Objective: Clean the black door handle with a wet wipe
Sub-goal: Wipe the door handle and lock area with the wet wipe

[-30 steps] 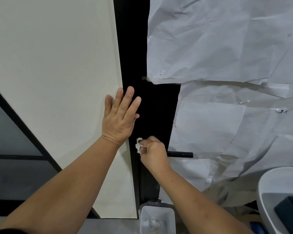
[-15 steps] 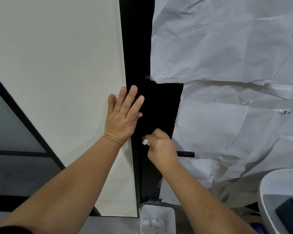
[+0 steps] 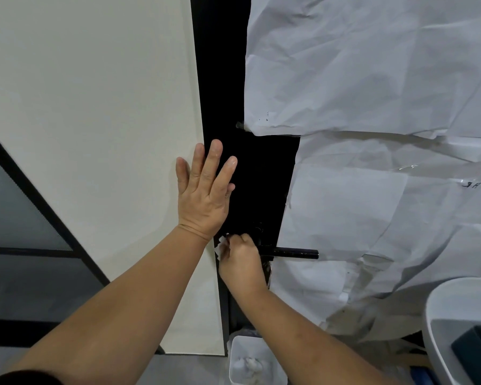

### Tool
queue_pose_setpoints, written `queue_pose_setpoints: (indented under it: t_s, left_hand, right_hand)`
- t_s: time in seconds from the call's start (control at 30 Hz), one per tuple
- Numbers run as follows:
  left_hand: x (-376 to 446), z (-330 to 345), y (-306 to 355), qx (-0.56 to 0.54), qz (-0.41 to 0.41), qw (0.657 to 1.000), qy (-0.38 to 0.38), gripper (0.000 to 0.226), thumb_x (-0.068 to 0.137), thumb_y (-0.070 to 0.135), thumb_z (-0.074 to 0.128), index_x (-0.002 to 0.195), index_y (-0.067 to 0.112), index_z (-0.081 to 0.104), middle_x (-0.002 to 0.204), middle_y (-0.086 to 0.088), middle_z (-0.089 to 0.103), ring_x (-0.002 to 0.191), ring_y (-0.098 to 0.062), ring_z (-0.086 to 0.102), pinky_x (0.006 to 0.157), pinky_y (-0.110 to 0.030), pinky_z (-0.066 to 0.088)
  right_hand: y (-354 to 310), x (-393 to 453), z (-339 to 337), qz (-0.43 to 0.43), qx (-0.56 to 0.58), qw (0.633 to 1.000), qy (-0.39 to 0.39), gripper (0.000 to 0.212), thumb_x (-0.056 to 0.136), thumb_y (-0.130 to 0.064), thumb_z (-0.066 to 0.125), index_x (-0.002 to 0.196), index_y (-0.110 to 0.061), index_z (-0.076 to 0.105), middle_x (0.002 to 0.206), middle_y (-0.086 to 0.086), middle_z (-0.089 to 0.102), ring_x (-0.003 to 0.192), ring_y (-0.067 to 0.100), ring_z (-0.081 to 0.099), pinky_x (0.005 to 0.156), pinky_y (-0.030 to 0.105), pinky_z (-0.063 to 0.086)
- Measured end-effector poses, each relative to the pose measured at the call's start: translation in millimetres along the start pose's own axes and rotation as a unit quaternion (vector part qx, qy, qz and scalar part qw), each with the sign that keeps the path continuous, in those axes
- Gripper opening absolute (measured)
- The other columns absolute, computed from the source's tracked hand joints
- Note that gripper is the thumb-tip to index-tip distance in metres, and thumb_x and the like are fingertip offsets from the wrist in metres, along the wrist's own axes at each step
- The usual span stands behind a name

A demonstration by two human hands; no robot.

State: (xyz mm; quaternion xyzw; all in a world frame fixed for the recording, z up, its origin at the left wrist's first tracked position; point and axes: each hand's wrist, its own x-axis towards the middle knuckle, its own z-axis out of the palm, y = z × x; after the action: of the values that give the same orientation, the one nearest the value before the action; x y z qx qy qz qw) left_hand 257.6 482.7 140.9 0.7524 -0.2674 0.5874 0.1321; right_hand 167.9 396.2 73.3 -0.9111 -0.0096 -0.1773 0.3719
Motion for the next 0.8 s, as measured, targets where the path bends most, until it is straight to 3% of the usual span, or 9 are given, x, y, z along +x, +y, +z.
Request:
queue_pose_setpoints:
  t_s: [0.17, 0.23, 0.3, 0.43, 0.57, 0.7, 0.8]
  left_hand:
    - [0, 0, -1, 0.005, 0.008, 1.0, -0.001, 0.052, 0.108, 0.025, 0.023, 0.156, 0.029, 0.004, 0.164, 0.002, -0.006, 0.151, -0.022, -0.004, 0.12, -0.049, -0.002]
    - [0, 0, -2, 0.008, 0.012, 1.0, -0.001, 0.052, 0.108, 0.026, 0.023, 0.156, 0.029, 0.004, 0.164, 0.002, -0.006, 0.151, -0.022, -0.004, 0.12, -0.049, -0.002]
    - [0, 0, -3, 0.006, 0.01, 1.0, -0.002, 0.052, 0.108, 0.026, 0.023, 0.156, 0.029, 0.005, 0.164, 0.002, -0.005, 0.151, -0.022, -0.003, 0.12, -0.049, -0.002]
    - [0, 0, -2, 0.009, 0.007, 1.0, 0.0, 0.052, 0.108, 0.026, 0.023, 0.156, 0.029, 0.005, 0.164, 0.002, -0.005, 0.151, -0.022, -0.003, 0.12, -0.049, -0.001]
    - [0, 0, -2, 0.012, 0.008, 1.0, -0.002, 0.053, 0.107, 0.024, 0.025, 0.156, 0.029, 0.006, 0.164, 0.002, -0.005, 0.151, -0.022, -0.003, 0.12, -0.049, -0.001]
    - [-1, 1, -3, 0.01, 0.013, 1.0, 0.002, 0.052, 0.107, 0.024, 0.026, 0.156, 0.028, 0.008, 0.164, 0.001, -0.004, 0.151, -0.022, -0.002, 0.12, -0.05, 0.0]
    - [-1, 0, -3, 0.008, 0.014, 1.0, 0.0, 0.052, 0.107, 0.024, 0.026, 0.156, 0.029, 0.008, 0.164, 0.001, -0.003, 0.151, -0.023, -0.002, 0.12, -0.05, 0.0]
  right_hand:
    - [16, -11, 10, 0.015, -0.076, 0.99, -0.115, 0.016, 0.09, -0.008, 0.05, 0.096, -0.002, 0.064, 0.105, 0.012, 0.063, 0.086, 0.022, 0.064, 0.069, 0.021, 0.05]
    - [15, -17, -3, 0.004, -0.079, 0.992, -0.1, 0.017, 0.085, -0.007, 0.051, 0.095, -0.005, 0.065, 0.105, 0.009, 0.062, 0.078, 0.024, 0.065, 0.065, 0.027, 0.054]
    - [9, -16, -22, -0.033, -0.082, 0.995, -0.035, 0.021, 0.082, -0.008, 0.051, 0.096, -0.009, 0.067, 0.098, 0.008, 0.057, 0.068, 0.027, 0.061, 0.059, 0.031, 0.054]
    - [10, 10, -61, -0.109, -0.111, 0.986, 0.054, 0.028, 0.082, -0.003, 0.057, 0.107, -0.012, 0.067, 0.09, 0.004, 0.05, 0.065, 0.017, 0.049, 0.056, 0.023, 0.045]
    - [21, 36, -62, -0.111, -0.176, 0.977, 0.042, 0.026, 0.075, 0.0, 0.069, 0.099, -0.011, 0.07, 0.088, 0.004, 0.053, 0.067, 0.01, 0.038, 0.056, 0.019, 0.034]
    - [16, 37, -45, -0.145, -0.224, 0.963, -0.033, 0.012, 0.068, 0.005, 0.07, 0.076, -0.003, 0.069, 0.102, 0.012, 0.058, 0.086, 0.024, 0.054, 0.065, 0.031, 0.054]
    - [20, 41, -49, -0.176, -0.253, 0.95, -0.051, 0.013, 0.073, 0.002, 0.066, 0.084, -0.005, 0.071, 0.112, 0.011, 0.057, 0.097, 0.024, 0.052, 0.072, 0.034, 0.055]
